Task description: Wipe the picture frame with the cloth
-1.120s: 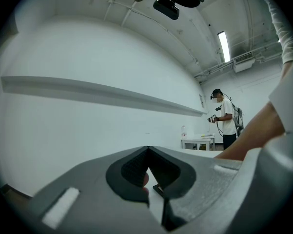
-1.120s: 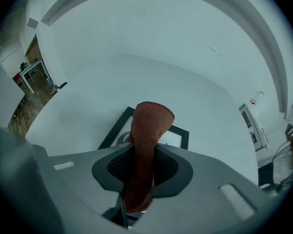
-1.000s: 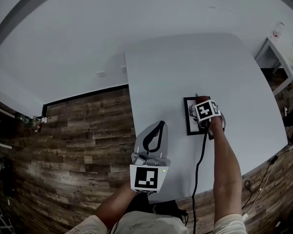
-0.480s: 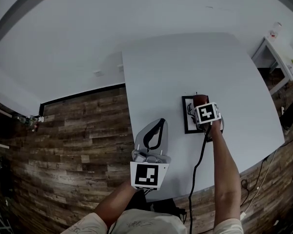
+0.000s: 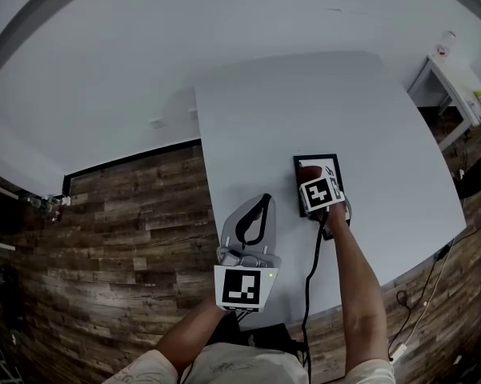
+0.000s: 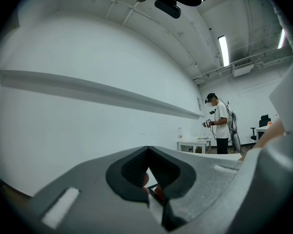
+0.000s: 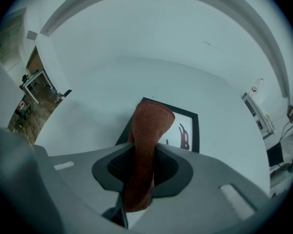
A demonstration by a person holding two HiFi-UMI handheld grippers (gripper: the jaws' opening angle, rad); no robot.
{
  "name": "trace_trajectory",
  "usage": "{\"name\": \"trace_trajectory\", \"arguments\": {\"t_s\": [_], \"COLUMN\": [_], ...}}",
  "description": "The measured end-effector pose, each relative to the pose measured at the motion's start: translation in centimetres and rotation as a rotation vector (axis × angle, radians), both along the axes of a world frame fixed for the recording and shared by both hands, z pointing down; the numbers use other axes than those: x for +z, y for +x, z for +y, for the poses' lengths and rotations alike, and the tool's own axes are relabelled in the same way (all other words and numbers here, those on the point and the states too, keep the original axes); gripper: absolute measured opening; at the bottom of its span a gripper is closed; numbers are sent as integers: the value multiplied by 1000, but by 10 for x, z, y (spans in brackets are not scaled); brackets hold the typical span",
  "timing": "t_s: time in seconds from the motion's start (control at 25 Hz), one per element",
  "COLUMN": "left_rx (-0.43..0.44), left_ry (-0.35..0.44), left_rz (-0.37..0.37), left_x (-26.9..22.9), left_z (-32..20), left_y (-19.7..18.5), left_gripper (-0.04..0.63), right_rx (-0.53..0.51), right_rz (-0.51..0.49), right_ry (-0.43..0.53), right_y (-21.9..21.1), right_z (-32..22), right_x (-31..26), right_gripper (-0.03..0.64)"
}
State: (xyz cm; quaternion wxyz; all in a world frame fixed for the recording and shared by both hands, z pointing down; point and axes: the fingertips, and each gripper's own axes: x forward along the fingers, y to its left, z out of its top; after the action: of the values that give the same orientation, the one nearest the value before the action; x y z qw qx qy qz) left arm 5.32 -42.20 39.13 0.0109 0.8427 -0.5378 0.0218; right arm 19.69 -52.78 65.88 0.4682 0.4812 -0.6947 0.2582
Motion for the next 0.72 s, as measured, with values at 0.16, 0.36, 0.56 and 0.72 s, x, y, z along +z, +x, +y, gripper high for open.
{"name": "trace_trajectory", "arguments": {"t_s": [0.16,0.36,0.56,0.72], "left_rx": [-1,5,9,9], "left_ry": [-5,-7,-2,1], "left_rz": [1,4,0,4], "left_x": [1,3,2,0], "left_z": [-1,0,3,5], "left_y": [0,4,5,4], "left_gripper": [0,0,0,0], "right_rx": [59,130,155,115], "right_rz": [32,80,72,4], "right_ry": [-7,-22,-16,42], "right_y": [38,84,90,58], "right_z": [2,6,10,8], "right_x": [1,1,-1,-23], "right_gripper": [107,107,109,107]}}
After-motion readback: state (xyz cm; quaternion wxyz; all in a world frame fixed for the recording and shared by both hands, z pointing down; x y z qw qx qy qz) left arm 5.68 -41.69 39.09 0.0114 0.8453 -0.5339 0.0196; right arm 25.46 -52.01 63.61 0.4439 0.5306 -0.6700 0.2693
